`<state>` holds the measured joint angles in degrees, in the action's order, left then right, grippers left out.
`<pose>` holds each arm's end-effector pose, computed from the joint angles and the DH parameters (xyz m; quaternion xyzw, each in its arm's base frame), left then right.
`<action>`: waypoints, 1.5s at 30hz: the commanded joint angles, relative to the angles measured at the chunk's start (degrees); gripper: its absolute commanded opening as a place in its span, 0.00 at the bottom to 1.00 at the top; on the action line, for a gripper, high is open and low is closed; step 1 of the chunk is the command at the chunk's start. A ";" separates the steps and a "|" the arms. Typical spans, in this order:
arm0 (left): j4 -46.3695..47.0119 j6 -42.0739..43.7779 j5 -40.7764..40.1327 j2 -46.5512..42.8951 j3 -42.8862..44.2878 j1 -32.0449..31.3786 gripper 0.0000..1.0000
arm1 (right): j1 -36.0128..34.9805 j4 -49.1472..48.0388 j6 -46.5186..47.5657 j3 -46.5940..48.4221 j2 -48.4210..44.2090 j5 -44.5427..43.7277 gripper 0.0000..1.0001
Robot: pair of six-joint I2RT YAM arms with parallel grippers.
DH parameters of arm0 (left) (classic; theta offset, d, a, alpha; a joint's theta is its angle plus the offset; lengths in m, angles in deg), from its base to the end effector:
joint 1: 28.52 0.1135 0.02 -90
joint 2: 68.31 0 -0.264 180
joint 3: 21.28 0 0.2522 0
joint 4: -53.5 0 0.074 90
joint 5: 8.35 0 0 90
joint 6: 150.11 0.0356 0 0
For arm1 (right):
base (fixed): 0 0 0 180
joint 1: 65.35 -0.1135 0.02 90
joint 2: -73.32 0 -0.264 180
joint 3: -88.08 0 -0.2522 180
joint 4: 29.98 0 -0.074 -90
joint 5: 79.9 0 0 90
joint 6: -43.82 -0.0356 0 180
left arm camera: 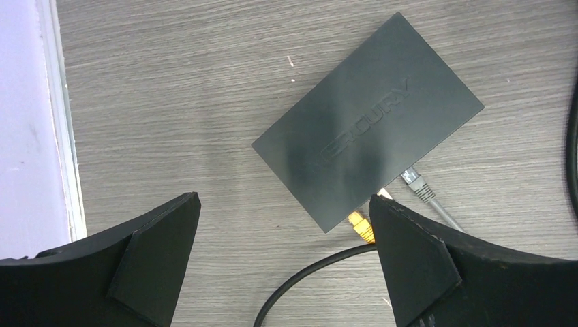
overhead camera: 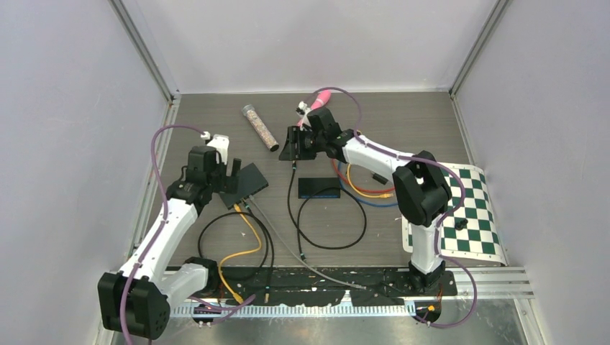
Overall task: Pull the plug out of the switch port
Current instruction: Place the connector at the center of the board, then pull the connector from the switch port.
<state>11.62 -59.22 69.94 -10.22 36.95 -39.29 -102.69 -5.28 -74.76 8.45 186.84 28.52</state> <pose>0.2115 -0.0329 0.2657 0.0507 0.9074 0.0577 0.4132 0.3558 0.2856 0.2321 -0.1379 0.8787 0.3567 0.2858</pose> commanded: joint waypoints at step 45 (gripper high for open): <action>-1.16 22.50 10.89 25.99 6.12 -1.98 0.99 | -10.26 -26.85 -28.16 -1.18 19.88 16.34 0.38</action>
<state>11.16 -37.13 84.00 15.13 41.21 -40.75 -113.01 -31.79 -102.70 3.82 205.11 45.89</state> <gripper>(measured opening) 0.989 0.386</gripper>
